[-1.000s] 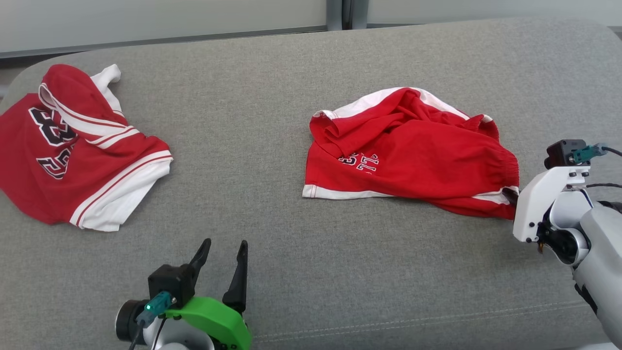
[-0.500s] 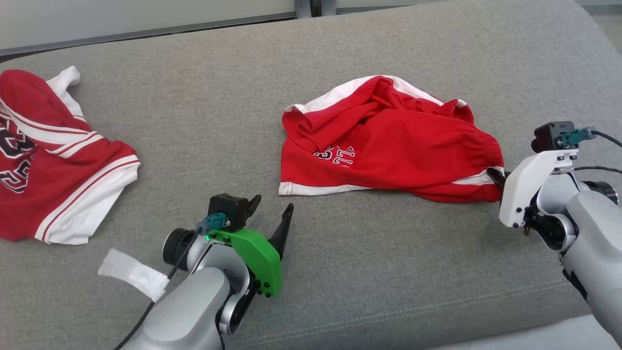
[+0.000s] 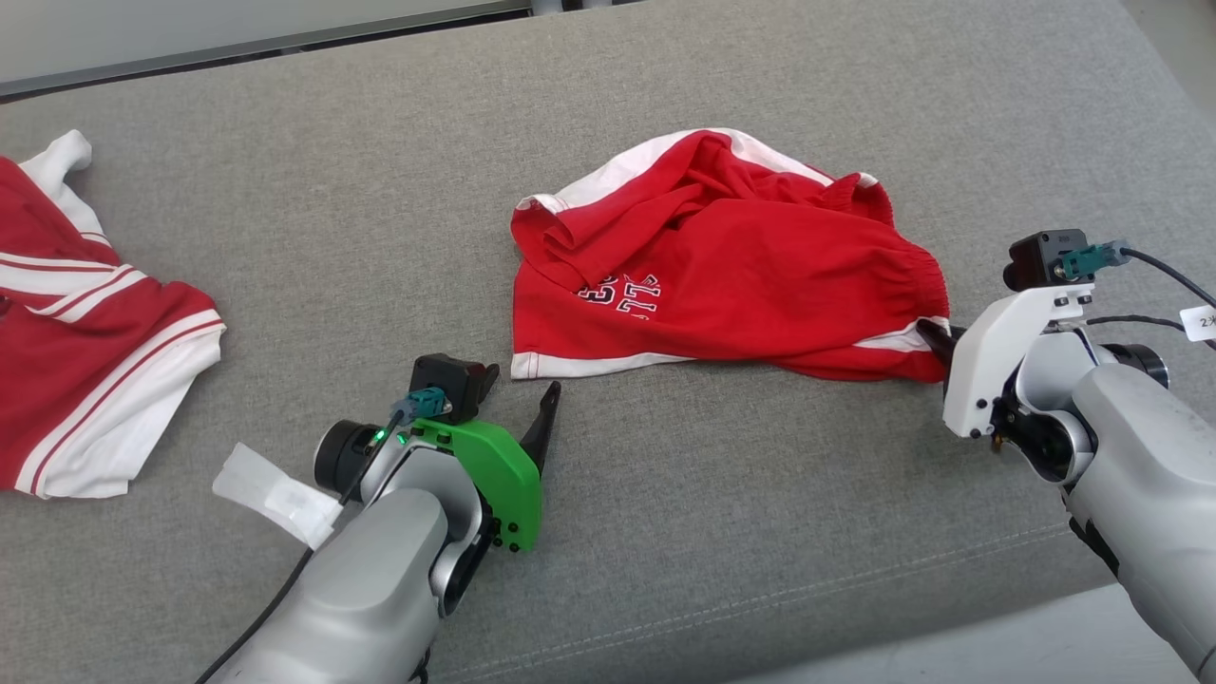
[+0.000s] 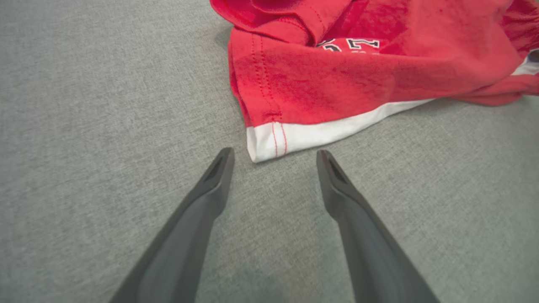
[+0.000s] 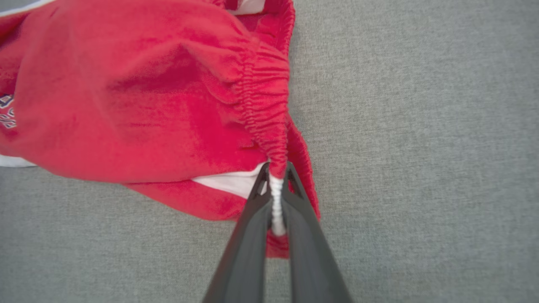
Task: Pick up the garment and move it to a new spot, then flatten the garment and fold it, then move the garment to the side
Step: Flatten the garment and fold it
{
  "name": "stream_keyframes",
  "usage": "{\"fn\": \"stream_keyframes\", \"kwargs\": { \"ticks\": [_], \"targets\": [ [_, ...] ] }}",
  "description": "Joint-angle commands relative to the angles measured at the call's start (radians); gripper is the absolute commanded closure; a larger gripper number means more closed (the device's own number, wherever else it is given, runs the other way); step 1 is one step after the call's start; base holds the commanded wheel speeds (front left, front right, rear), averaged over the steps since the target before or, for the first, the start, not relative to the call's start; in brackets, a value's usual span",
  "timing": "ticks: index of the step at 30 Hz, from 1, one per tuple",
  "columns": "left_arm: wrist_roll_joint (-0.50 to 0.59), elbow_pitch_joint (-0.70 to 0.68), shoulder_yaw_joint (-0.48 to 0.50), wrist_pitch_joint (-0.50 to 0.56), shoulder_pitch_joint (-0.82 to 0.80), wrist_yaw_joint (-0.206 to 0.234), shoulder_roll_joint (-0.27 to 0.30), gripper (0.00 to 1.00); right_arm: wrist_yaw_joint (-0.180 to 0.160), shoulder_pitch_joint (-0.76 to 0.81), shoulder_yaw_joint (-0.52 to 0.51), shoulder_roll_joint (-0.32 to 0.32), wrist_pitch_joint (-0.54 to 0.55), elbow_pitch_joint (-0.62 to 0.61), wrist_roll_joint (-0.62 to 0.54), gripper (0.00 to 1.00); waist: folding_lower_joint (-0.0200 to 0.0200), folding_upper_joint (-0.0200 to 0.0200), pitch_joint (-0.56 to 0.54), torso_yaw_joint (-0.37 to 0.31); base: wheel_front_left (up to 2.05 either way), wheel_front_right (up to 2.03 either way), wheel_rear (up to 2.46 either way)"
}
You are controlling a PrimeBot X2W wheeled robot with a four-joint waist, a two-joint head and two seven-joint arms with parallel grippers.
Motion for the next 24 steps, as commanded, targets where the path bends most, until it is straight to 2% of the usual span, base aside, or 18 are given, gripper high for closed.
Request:
{"fn": "stream_keyframes", "kwargs": {
  "ticks": [1, 7, 16, 18, 22, 23, 24],
  "targets": [
    [0.005, 0.017, -0.001, -0.011, -0.022, -0.009, -0.005, 0.0, 0.0, -0.014, 0.008, 0.003, -0.01, 0.005, 0.009, 1.0, -0.0001, 0.0, 0.002, -0.004, 0.0, 0.0, 0.0],
    [0.014, 0.079, -0.02, -0.042, -0.049, -0.042, -0.031, 0.0, 0.0, -0.022, 0.04, 0.005, -0.022, 0.019, 0.034, 1.0, -0.0001, 0.0, 0.003, -0.009, 0.0, 0.0, 0.0],
    [0.018, 0.133, -0.039, -0.07, -0.079, -0.064, -0.055, 0.0, 0.0, -0.034, 0.08, 0.003, -0.043, 0.037, 0.065, 1.0, -0.0001, 0.0, 0.009, -0.016, 0.0, 0.0, 0.0],
    [0.019, 0.145, -0.043, -0.074, -0.084, -0.068, -0.057, 0.04, 0.0, -0.038, 0.089, 0.006, -0.045, 0.04, 0.073, 1.0, -0.0001, 0.0, 0.012, -0.018, 0.0, 0.0, 0.0],
    [0.011, 0.176, -0.046, -0.076, -0.1, -0.07, -0.061, 0.02, 0.0, -0.052, 0.107, 0.012, -0.055, 0.044, 0.084, 1.0, -0.0001, 0.0, 0.021, -0.03, 0.0, 0.0, 0.0],
    [0.012, 0.184, -0.049, -0.073, -0.105, -0.071, -0.061, 0.04, 0.0, -0.054, 0.112, 0.014, -0.054, 0.045, 0.087, 1.0, -0.0001, 0.0, 0.023, -0.033, 0.0, 0.0, 0.0],
    [0.014, 0.192, -0.053, -0.07, -0.109, -0.072, -0.062, 0.22, 0.0, -0.056, 0.116, 0.014, -0.056, 0.045, 0.091, 1.0, -0.0001, 0.0, 0.026, -0.035, 0.0, 0.0, 0.0]
  ]
}}
